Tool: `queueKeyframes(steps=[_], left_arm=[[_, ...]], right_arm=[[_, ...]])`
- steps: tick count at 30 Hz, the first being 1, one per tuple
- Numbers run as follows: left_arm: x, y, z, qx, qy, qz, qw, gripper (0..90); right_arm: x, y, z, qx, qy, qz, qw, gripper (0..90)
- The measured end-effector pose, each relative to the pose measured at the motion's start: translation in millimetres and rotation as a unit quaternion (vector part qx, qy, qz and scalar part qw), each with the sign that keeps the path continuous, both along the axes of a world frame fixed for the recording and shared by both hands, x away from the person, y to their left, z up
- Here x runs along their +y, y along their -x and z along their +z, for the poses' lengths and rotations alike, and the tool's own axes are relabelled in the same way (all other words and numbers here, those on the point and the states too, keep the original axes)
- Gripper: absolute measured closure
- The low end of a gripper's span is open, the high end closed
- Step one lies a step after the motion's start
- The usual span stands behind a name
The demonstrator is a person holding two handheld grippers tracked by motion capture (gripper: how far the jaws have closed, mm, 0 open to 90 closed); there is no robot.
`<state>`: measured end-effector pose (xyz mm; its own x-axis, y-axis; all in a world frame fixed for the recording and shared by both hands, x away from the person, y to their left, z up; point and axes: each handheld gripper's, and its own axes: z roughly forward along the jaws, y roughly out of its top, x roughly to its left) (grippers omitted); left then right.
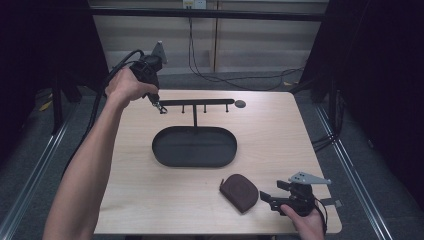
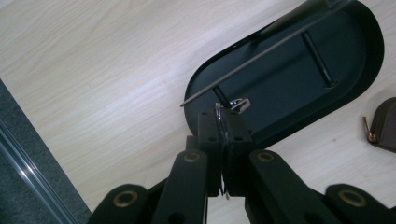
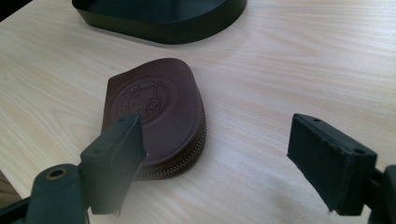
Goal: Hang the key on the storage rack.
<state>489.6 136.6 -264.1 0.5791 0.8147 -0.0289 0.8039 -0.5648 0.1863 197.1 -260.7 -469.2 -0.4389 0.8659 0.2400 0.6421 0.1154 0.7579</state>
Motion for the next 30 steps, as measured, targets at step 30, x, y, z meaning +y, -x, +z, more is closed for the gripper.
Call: queueKeyframes(steps=[30], left_arm=[[27.0, 20.9, -0.6, 0.0, 0.032, -0.003, 0.9995, 67.5]], right_arm=[[0.2, -1.6, -1.0, 0.004, 0.002, -0.003, 1.0, 18.1]])
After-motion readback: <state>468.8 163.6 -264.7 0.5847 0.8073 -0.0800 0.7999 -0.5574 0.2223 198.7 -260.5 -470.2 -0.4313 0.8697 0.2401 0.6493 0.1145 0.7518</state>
